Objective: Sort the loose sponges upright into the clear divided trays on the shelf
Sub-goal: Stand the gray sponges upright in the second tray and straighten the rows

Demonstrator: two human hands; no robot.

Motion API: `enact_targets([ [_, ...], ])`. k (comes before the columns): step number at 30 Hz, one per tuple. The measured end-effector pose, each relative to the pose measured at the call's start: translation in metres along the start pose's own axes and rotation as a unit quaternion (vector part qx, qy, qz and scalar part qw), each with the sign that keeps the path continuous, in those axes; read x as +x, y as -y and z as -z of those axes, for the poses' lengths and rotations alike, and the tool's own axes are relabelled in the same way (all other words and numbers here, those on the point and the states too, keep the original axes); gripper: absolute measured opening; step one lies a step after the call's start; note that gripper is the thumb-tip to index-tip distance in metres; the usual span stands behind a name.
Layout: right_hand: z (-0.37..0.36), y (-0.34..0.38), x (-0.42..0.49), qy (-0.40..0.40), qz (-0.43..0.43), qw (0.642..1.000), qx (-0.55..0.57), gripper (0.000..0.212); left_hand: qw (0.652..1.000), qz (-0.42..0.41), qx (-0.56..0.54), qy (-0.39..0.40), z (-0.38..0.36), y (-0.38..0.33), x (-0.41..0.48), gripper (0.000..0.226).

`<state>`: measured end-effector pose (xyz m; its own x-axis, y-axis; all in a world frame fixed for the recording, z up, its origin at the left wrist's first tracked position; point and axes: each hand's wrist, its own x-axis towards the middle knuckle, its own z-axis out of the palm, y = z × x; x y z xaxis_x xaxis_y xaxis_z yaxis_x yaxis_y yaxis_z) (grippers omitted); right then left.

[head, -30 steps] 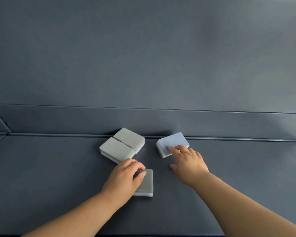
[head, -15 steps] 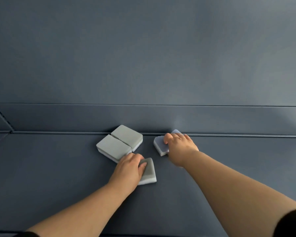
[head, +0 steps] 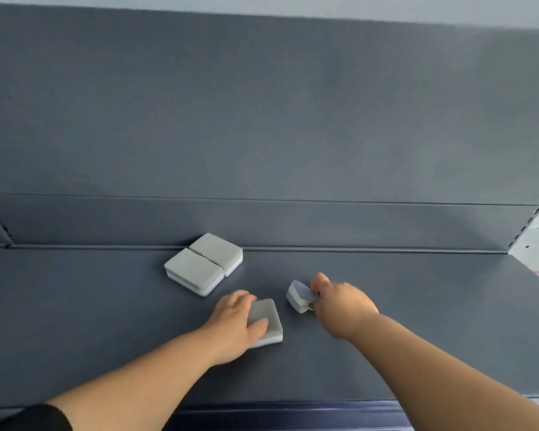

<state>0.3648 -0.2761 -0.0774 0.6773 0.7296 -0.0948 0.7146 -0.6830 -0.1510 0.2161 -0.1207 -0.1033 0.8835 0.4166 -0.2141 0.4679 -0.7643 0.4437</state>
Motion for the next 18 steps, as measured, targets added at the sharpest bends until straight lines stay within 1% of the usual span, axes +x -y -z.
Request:
enact_targets([
  [2,0.001,-0.006,-0.014,0.012,-0.023,0.999,0.047,0.009,1.0,0.01,0.009,-0.012,0.002,-0.007,-0.006,0.056],
  [4,0.002,-0.011,-0.028,0.004,-0.038,0.994,0.106,0.009,0.999,0.023,0.004,-0.039,0.005,-0.013,-0.013,0.038],
  [6,0.003,-0.015,-0.04,-0.027,-0.049,0.984,0.17,0.013,0.998,0.036,0.0,-0.058,0.008,-0.018,-0.021,0.026],
  [9,0.009,-0.018,-0.052,-0.097,-0.096,0.954,0.267,0.018,0.996,0.056,-0.02,-0.074,0.013,-0.022,-0.028,0.028],
  [10,0.012,-0.018,-0.055,-0.11,-0.118,0.939,0.304,0.021,0.994,0.065,-0.051,-0.076,0.014,-0.022,-0.03,0.032],
  [12,0.014,-0.015,-0.059,-0.119,-0.16,0.903,0.379,0.025,0.983,0.082,-0.145,-0.073,0.017,-0.021,-0.033,0.043],
  [14,0.013,-0.013,-0.061,-0.112,-0.189,0.872,0.437,0.028,0.962,0.086,-0.25,-0.071,0.02,-0.02,-0.038,0.05],
  [16,0.012,-0.007,-0.062,-0.1,-0.2,0.84,0.494,0.031,0.936,0.078,-0.332,-0.083,0.025,-0.021,-0.045,0.042],
  [18,0.013,0.006,-0.062,-0.079,-0.211,0.806,0.547,0.046,0.913,0.074,-0.388,-0.098,0.032,-0.019,-0.054,0.033],
])
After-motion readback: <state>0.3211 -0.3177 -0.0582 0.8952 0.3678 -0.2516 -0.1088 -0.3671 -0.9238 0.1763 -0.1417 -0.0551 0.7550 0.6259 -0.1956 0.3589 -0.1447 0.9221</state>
